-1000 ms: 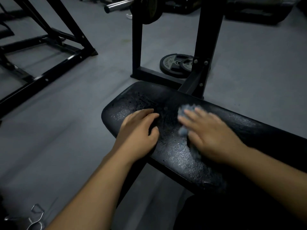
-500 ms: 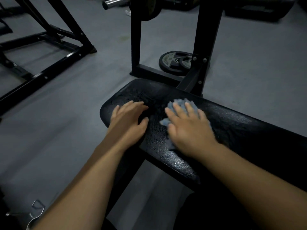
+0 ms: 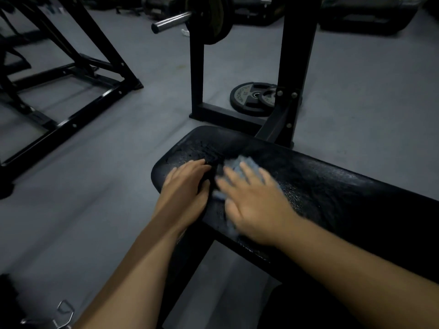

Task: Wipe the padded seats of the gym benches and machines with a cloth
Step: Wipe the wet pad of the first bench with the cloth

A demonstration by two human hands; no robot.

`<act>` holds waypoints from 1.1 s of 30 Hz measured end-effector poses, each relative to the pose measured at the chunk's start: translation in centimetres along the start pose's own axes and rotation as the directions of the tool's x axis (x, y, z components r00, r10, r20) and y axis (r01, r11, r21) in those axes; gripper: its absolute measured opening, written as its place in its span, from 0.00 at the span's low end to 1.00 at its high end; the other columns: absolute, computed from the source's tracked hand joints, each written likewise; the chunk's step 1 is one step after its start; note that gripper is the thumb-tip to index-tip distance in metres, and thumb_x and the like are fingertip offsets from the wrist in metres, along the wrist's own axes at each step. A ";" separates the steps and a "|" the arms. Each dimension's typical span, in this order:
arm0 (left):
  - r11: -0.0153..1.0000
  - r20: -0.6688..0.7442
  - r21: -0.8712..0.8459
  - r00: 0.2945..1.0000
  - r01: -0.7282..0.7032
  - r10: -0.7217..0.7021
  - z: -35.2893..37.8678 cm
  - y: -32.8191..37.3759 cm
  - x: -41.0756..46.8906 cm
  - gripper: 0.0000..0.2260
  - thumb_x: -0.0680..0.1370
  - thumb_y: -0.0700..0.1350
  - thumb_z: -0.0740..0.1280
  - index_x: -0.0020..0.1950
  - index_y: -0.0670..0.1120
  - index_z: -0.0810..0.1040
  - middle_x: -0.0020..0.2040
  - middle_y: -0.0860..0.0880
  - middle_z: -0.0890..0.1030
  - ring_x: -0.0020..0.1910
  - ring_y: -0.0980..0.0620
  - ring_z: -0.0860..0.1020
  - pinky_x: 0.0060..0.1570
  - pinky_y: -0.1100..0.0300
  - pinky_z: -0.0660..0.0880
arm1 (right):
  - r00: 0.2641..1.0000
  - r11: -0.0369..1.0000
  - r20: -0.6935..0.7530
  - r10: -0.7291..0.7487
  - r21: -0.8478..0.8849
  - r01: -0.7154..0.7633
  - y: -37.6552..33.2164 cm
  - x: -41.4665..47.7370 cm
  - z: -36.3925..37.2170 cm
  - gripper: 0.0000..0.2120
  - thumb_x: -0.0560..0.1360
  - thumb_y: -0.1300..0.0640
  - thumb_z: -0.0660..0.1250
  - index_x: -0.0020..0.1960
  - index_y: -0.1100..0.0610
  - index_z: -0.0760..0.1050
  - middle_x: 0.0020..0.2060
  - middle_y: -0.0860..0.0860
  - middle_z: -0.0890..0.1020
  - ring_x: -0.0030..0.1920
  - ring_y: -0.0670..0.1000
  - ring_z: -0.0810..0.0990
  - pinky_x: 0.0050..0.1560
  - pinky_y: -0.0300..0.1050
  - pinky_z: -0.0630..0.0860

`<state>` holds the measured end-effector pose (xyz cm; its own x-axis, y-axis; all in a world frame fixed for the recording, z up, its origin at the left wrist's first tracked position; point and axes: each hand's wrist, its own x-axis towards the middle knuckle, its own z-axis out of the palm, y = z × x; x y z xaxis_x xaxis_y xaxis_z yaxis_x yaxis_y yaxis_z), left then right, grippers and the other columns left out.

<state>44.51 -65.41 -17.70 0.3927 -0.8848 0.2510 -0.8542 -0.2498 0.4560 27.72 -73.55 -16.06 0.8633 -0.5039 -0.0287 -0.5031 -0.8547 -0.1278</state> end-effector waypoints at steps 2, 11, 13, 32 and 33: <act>1.000 -0.040 -0.027 0.999 0.010 -0.011 0.0 -0.4 0.2 0.19 0.76 0.47 0.61 0.65 0.48 0.80 0.69 0.51 0.77 0.70 0.50 0.72 0.71 0.46 0.66 | 0.993 0.992 0.010 -0.122 0.035 0.121 0.4 -3.4 0.0 0.33 0.77 0.40 0.37 0.80 0.42 0.54 0.81 0.45 0.52 0.81 0.52 0.47 0.77 0.54 0.46; 0.985 -0.014 0.076 0.988 0.157 -0.156 0.0 -0.2 -0.2 0.18 0.82 0.48 0.61 0.72 0.54 0.72 0.76 0.56 0.67 0.78 0.53 0.57 0.77 0.46 0.48 | 0.995 1.000 -0.090 0.031 -0.004 -0.031 0.2 5.3 0.4 0.30 0.78 0.43 0.39 0.79 0.45 0.57 0.80 0.48 0.58 0.80 0.55 0.52 0.77 0.59 0.49; 0.980 0.002 0.100 0.985 0.173 -0.174 0.0 -0.5 0.1 0.19 0.82 0.47 0.60 0.73 0.53 0.71 0.77 0.55 0.66 0.78 0.52 0.57 0.76 0.46 0.49 | 0.988 0.989 -0.070 -0.138 0.043 0.141 -0.9 1.5 0.3 0.32 0.76 0.44 0.40 0.79 0.46 0.60 0.80 0.47 0.59 0.80 0.54 0.53 0.77 0.56 0.48; 0.945 -0.076 0.052 0.945 0.324 -0.319 -0.3 1.2 -1.9 0.20 0.80 0.51 0.61 0.72 0.55 0.70 0.77 0.56 0.64 0.79 0.54 0.53 0.78 0.49 0.45 | 1.000 0.990 -0.004 0.018 -0.142 -0.019 4.1 13.8 0.1 0.43 0.67 0.38 0.29 0.79 0.45 0.57 0.80 0.48 0.55 0.79 0.57 0.53 0.74 0.60 0.57; 0.942 -0.070 0.060 0.943 0.329 -0.325 -0.4 1.1 -2.1 0.20 0.80 0.52 0.61 0.73 0.55 0.70 0.77 0.56 0.63 0.78 0.53 0.53 0.77 0.49 0.47 | 0.999 0.990 -0.007 0.048 -0.136 -0.048 2.4 14.9 0.2 0.45 0.65 0.38 0.27 0.79 0.45 0.55 0.80 0.48 0.54 0.80 0.58 0.52 0.75 0.60 0.55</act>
<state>42.86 -63.70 -17.38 0.6718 -0.7258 0.1480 -0.6961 -0.5504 0.4610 39.42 -83.05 -16.99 0.8381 -0.5448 -0.0278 -0.5448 -0.8385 0.0099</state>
